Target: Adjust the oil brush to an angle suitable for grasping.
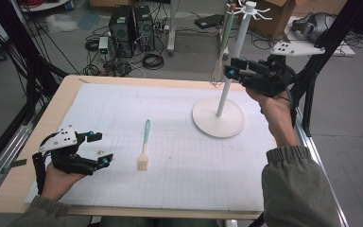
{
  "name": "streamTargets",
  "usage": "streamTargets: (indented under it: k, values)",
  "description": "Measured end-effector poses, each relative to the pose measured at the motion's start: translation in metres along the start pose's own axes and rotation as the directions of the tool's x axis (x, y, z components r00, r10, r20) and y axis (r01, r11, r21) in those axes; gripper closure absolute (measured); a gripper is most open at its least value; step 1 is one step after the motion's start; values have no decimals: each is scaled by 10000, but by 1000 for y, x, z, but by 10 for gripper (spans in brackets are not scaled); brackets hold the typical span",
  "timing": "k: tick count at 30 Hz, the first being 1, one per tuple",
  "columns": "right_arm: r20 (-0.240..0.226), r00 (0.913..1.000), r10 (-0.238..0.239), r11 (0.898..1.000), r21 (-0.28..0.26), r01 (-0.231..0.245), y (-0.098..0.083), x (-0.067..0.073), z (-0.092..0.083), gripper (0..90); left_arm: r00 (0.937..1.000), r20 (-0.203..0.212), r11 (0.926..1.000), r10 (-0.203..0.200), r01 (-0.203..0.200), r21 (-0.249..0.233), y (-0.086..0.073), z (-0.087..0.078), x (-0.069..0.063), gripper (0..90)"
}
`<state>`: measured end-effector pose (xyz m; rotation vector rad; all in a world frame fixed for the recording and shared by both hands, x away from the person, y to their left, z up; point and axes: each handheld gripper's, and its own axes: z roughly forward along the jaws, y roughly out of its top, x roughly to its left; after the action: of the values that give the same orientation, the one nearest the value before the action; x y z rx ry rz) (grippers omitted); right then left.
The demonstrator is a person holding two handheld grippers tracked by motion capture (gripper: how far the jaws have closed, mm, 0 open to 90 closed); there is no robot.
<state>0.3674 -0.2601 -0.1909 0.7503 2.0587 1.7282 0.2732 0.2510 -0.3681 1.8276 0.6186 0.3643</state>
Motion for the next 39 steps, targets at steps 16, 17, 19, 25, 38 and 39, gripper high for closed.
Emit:
streamTargets:
  k: [16,17,19,25,38,39]
  values:
    - [-363,9991,205,9991,382,-191,-45,15,6,460,9999,-60,9998,-88,89,182,-2,3,1,176]
    - [-364,9991,231,9988,437,-215,-47,16,6,452,9999,-79,9998,-88,89,183,-3,3,1,177]
    - [-451,9987,258,9989,407,-240,-52,18,6,450,9999,-91,9997,-134,136,215,-3,4,0,182]
    - [-585,9979,295,9989,378,-273,-66,26,5,425,9997,-168,9995,-149,154,290,-3,7,-1,202]
    - [-649,9972,370,9984,441,-342,-101,43,2,369,10000,41,9986,-34,32,523,-4,18,-4,333]
    - [-626,9974,346,9983,491,-316,-103,44,1,363,10000,88,9984,-2,-3,558,-4,20,-4,351]
